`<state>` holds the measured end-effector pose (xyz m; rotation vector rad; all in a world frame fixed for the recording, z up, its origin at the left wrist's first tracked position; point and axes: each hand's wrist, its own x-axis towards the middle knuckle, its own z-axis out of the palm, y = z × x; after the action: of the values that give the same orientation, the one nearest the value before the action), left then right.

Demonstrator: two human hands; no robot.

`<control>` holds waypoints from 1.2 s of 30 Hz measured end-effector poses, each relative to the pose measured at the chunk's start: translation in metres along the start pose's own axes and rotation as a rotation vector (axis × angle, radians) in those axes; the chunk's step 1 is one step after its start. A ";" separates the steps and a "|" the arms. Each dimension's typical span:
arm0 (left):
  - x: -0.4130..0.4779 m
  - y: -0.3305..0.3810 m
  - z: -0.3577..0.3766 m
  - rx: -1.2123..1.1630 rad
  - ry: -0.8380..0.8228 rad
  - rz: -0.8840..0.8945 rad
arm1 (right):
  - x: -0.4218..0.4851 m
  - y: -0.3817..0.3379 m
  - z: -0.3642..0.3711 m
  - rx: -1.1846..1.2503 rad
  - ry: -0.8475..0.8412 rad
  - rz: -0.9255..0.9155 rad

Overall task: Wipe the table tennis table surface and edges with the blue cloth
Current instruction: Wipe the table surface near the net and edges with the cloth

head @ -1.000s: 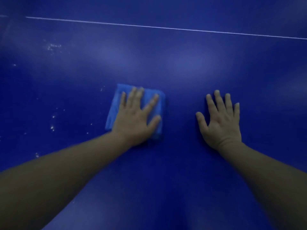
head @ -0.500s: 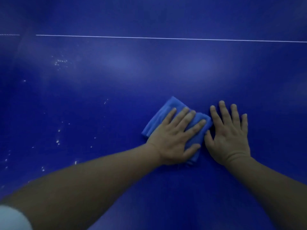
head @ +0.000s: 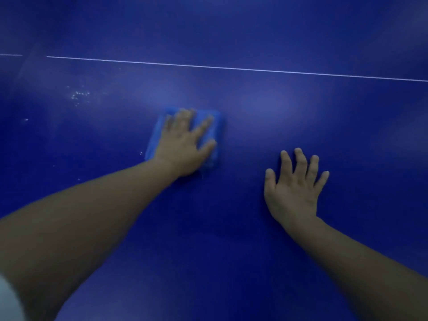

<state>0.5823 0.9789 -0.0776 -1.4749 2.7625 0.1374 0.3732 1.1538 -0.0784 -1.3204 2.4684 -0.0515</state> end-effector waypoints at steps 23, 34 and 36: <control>0.103 -0.015 0.001 0.026 -0.026 0.124 | 0.005 -0.018 0.005 -0.041 0.053 0.107; 0.081 -0.116 -0.001 0.008 0.002 -0.077 | 0.004 -0.022 0.001 -0.055 0.049 0.110; 0.103 -0.144 -0.011 -0.004 -0.045 -0.425 | 0.005 -0.022 0.002 -0.047 0.056 0.105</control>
<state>0.6451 0.8132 -0.0826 -1.9858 2.3469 0.1681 0.3895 1.1376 -0.0773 -1.2219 2.5970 -0.0049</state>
